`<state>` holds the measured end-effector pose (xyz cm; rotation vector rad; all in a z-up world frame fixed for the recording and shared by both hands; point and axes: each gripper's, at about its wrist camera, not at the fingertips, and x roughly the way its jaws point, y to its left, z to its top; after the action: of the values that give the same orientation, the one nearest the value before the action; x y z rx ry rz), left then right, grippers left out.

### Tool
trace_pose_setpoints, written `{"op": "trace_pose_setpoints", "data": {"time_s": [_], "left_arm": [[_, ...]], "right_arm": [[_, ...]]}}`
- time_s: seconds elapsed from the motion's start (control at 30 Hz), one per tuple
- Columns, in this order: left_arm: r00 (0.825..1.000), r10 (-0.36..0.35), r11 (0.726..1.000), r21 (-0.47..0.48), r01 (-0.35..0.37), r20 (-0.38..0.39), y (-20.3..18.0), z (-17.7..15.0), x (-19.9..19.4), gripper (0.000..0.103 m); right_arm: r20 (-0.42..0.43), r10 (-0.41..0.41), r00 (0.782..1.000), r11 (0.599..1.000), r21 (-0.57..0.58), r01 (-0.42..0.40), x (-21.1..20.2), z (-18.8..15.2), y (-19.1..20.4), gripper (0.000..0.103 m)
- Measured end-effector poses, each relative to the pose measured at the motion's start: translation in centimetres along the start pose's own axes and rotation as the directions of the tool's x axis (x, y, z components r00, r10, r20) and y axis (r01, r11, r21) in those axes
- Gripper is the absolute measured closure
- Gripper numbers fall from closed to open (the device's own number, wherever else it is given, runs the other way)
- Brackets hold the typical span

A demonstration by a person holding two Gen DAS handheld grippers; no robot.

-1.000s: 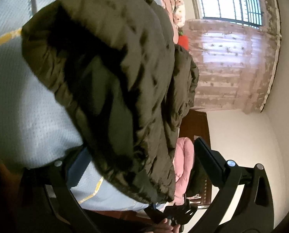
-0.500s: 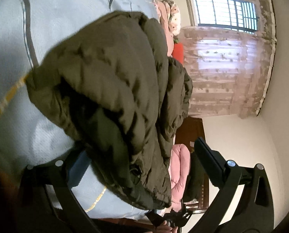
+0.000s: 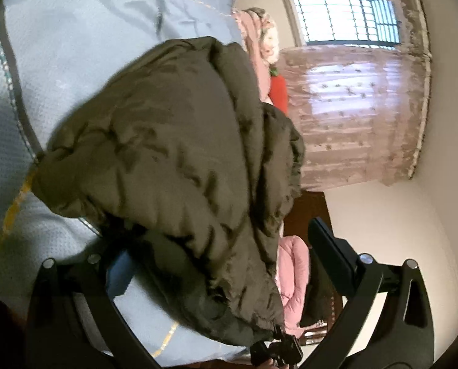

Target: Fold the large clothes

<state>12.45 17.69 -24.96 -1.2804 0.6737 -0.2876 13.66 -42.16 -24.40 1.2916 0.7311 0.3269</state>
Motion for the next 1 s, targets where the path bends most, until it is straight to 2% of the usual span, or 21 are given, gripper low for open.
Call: {"op": "trace_pose_setpoints", "data": {"time_s": [0.03, 0.07, 0.1, 0.17, 0.2, 0.3, 0.47, 0.57, 0.73, 1.0], "left_arm": [[1.000, 0.027, 1.000, -0.002, -0.027, 0.007, 0.2, 0.0, 0.1, 0.032], [0.998, 0.059, 0.998, -0.005, -0.059, 0.005, 0.5, 0.0, 0.2, 0.070], [0.995, 0.097, 0.995, -0.028, -0.097, -0.004, 1.1, 0.0, 0.5, 0.086], [0.999, 0.039, 0.996, -0.076, -0.040, -0.007, 2.3, 0.0, 0.5, 0.090], [1.000, 0.023, 0.997, -0.071, -0.023, -0.010, 2.4, 0.0, 0.3, 0.092], [1.000, 0.017, 0.999, -0.038, -0.018, -0.011, 1.8, -0.2, -0.2, 0.095], [0.999, 0.030, 0.999, -0.039, -0.031, -0.030, 0.2, 0.1, -0.6, 0.096], [0.999, 0.033, 0.999, -0.011, -0.033, -0.042, -1.9, 0.5, -0.7, 0.096], [0.998, -0.025, 1.000, -0.003, 0.025, -0.053, -5.9, 2.1, -0.2, 0.095], [0.997, -0.062, 0.998, 0.027, 0.063, -0.040, -11.1, 6.2, 3.3, 0.094]], "right_arm": [[0.002, -0.001, 1.000, 1.000, -0.004, 0.001, 0.0, 0.0, 0.1, 0.085], [0.005, -0.005, 1.000, 1.000, -0.012, 0.005, -0.1, 0.0, 0.2, 0.087], [0.009, -0.013, 1.000, 1.000, -0.020, 0.013, -0.1, -0.1, 0.3, 0.090], [0.013, -0.015, 1.000, 1.000, -0.025, 0.016, 0.0, -0.1, 0.5, 0.091], [0.014, -0.012, 1.000, 1.000, -0.022, 0.013, -0.1, -0.2, 0.5, 0.091], [0.016, 0.000, 1.000, 1.000, 0.000, 0.000, -0.3, -0.3, 0.4, 0.092], [0.009, 0.029, 1.000, 1.000, -0.008, -0.029, -0.5, -0.4, 2.5, 0.092], [0.001, 0.036, 0.999, 0.999, -0.008, -0.036, -0.5, 0.2, 3.8, 0.093], [-0.008, 0.084, 0.996, 0.996, -0.007, -0.084, 0.0, 2.3, 7.0, 0.093], [-0.020, 0.138, 0.990, 0.990, -0.033, -0.138, 2.7, 7.4, 13.0, 0.093]]}}
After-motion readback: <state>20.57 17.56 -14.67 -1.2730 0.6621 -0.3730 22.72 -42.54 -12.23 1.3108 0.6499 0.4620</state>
